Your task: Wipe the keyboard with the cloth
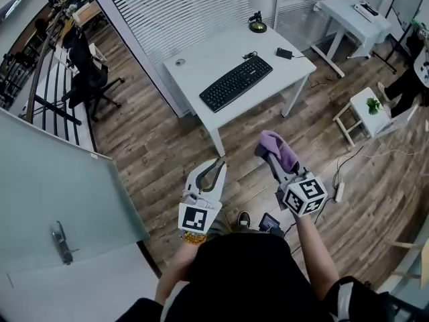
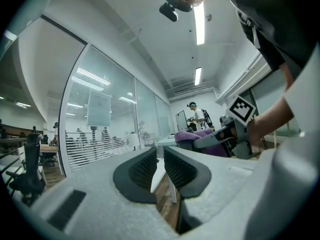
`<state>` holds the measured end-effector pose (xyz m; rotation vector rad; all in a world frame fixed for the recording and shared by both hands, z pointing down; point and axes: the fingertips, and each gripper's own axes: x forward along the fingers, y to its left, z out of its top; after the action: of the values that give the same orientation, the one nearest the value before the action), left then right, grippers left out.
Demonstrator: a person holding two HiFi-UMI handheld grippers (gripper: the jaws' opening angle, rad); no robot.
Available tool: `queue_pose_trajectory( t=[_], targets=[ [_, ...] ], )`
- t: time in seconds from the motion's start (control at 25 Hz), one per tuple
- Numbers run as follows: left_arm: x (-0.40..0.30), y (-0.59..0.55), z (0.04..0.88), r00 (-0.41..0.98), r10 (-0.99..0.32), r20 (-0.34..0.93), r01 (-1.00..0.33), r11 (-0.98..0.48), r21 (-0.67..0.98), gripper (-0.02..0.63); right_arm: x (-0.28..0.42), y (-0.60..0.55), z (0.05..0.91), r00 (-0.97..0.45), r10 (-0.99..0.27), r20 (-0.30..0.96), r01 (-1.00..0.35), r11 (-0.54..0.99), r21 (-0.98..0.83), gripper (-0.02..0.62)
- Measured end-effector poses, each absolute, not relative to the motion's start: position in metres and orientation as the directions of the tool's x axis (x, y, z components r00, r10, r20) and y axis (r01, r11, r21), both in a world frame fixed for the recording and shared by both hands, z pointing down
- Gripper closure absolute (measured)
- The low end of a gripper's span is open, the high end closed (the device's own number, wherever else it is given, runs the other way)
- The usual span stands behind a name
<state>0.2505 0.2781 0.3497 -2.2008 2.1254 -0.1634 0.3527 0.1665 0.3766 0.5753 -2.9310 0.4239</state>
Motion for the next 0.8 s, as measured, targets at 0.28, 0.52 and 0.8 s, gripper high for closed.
queue_pose_trajectory(
  t=[0.28, 0.52, 0.8],
  targets=[
    [0.172, 0.21, 0.389, 0.063, -0.997, 0.042, -0.993, -0.067, -0.099, 0.549, 0.291, 0.088, 0.397, -0.899, -0.352, 0.26, -0.41, 0.884, -0.222, 0.52],
    [0.085, 0.137, 0.423, 0.148, -0.986, 0.083, -0.979, -0.157, -0.127, 0.549, 0.218, 0.02, 0.401, -0.862, -0.415, 0.291, -0.489, 0.833, -0.26, 0.517],
    [-0.006, 0.069, 0.477, 0.251, -0.95, 0.186, -0.948, -0.281, -0.153, 0.538, 0.144, -0.064, 0.427, -0.786, -0.461, 0.413, -0.568, 0.801, -0.187, 0.515]
  ],
)
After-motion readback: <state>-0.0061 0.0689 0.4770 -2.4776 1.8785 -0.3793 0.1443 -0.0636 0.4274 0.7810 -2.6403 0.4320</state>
